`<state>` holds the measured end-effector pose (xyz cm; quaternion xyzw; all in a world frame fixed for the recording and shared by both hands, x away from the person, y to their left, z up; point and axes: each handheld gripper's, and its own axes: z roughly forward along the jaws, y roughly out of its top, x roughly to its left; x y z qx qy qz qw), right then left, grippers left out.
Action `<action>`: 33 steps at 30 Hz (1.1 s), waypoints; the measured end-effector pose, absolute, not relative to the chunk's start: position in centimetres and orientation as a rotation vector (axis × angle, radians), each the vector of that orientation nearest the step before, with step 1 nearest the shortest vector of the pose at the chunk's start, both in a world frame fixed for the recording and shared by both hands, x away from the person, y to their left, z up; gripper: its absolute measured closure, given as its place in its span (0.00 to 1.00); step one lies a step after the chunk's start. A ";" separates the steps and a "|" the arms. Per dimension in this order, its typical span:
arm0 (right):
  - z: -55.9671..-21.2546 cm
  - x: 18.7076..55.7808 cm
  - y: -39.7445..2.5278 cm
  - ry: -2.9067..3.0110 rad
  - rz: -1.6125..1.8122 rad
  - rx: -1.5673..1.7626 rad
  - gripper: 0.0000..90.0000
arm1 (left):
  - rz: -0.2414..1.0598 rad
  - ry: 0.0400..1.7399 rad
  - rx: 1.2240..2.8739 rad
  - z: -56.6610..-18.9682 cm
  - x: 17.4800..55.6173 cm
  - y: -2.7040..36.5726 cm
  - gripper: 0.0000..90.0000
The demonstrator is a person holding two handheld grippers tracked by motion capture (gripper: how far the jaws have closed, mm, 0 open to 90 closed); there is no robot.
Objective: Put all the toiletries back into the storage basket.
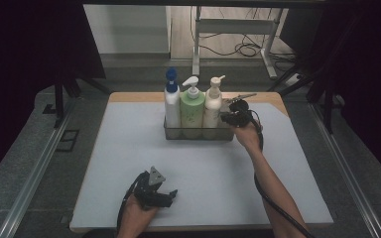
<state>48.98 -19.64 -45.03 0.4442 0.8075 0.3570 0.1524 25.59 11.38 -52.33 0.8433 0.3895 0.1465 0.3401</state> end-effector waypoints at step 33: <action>-45.4 49.3 -18.4 2.352 1.016 1.261 0.99 | 0.378 1.015 2.193 -52.3 25.6 11.4 0.14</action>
